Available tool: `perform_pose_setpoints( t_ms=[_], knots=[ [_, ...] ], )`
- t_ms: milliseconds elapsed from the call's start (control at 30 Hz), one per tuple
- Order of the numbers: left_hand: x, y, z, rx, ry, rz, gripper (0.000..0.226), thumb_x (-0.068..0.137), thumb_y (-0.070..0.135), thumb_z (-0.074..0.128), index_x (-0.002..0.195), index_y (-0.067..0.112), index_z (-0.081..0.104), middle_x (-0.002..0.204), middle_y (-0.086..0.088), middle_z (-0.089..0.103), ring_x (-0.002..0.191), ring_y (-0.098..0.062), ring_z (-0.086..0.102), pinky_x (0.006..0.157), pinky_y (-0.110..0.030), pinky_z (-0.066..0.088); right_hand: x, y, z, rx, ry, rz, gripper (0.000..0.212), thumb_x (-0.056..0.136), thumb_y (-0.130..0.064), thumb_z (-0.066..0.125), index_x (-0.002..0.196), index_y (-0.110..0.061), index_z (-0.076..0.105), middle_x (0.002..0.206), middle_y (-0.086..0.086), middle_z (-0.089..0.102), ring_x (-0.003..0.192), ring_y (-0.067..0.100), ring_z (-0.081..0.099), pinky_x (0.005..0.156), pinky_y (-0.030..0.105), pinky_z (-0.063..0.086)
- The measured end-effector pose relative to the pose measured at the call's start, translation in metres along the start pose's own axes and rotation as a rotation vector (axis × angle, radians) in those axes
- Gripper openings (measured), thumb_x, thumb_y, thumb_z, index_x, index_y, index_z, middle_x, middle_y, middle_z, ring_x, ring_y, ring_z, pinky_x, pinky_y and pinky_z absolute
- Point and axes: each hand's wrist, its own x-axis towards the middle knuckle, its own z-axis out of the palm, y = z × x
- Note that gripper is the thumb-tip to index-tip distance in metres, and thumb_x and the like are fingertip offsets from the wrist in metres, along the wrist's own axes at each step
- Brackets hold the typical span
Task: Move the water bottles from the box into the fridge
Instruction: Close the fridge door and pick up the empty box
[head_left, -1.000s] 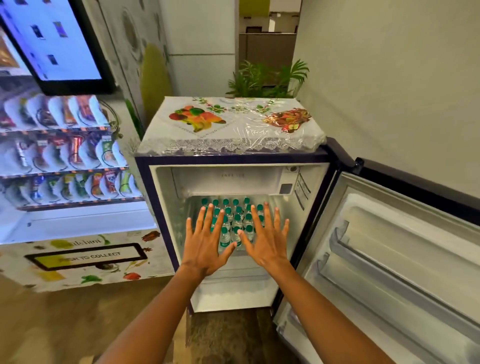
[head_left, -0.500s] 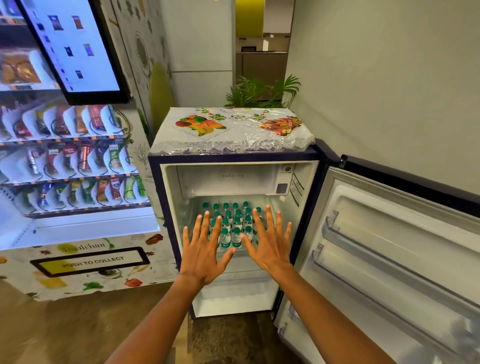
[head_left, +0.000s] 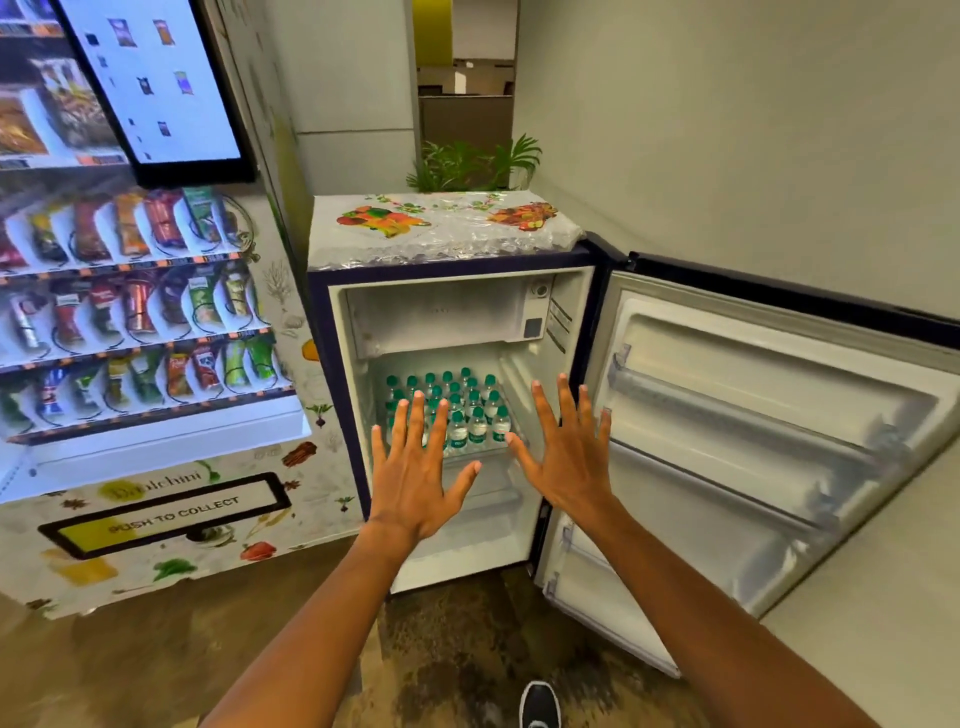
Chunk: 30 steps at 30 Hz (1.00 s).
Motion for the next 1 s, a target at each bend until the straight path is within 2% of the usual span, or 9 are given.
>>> perform_pose_setpoints(
  t_ms=[333,500,700,833,1000],
  knots=[
    [-0.014,0.064,0.001,-0.062,0.018,0.152,0.086,0.09,0.073,0.02,0.156,0.026,-0.005,0.163,-0.007,-0.012,0.15,-0.028,-0.011,0.119,-0.057,-0.002,-0.046,0.055,-0.049,-0.051,0.048,0.097,0.087,0.085,-0.08,0.015,0.158,-0.033,0.007,0.166,0.006,0.0,0.152,0.034,0.003,0.117,0.062,0.013],
    [-0.004,0.106,0.001,-0.057,0.016,0.222,0.086,0.088,0.075,0.013,0.155,0.025,-0.004,0.163,-0.009,-0.009,0.15,-0.029,-0.009,0.119,-0.056,-0.001,-0.053,0.1,-0.067,-0.078,0.102,0.133,0.085,0.087,-0.078,0.022,0.157,-0.032,0.013,0.166,0.007,0.005,0.151,0.036,0.008,0.116,0.063,0.015],
    [0.021,0.178,-0.008,-0.062,0.019,0.29,0.089,0.083,0.078,0.002,0.155,0.026,-0.007,0.162,-0.008,-0.013,0.149,-0.028,-0.013,0.119,-0.055,-0.004,-0.054,0.168,-0.097,-0.105,0.15,0.181,0.084,0.088,-0.077,0.021,0.157,-0.03,0.015,0.165,0.008,0.005,0.151,0.037,0.008,0.116,0.064,0.015],
    [0.039,0.234,-0.014,-0.093,0.034,0.335,0.088,0.084,0.077,0.008,0.154,0.028,-0.01,0.162,-0.007,-0.015,0.15,-0.028,-0.012,0.118,-0.056,-0.001,-0.051,0.218,-0.124,-0.095,0.19,0.187,0.084,0.088,-0.077,0.023,0.157,-0.03,0.015,0.166,0.007,0.006,0.151,0.036,0.009,0.116,0.064,0.015],
    [0.064,0.309,-0.019,-0.108,0.062,0.376,0.089,0.084,0.077,0.006,0.156,0.026,-0.001,0.163,-0.006,-0.011,0.15,-0.028,-0.009,0.12,-0.057,0.001,-0.04,0.291,-0.159,-0.145,0.22,0.21,0.084,0.089,-0.077,0.022,0.157,-0.03,0.014,0.166,0.007,0.007,0.151,0.035,0.009,0.117,0.063,0.014]
  ],
)
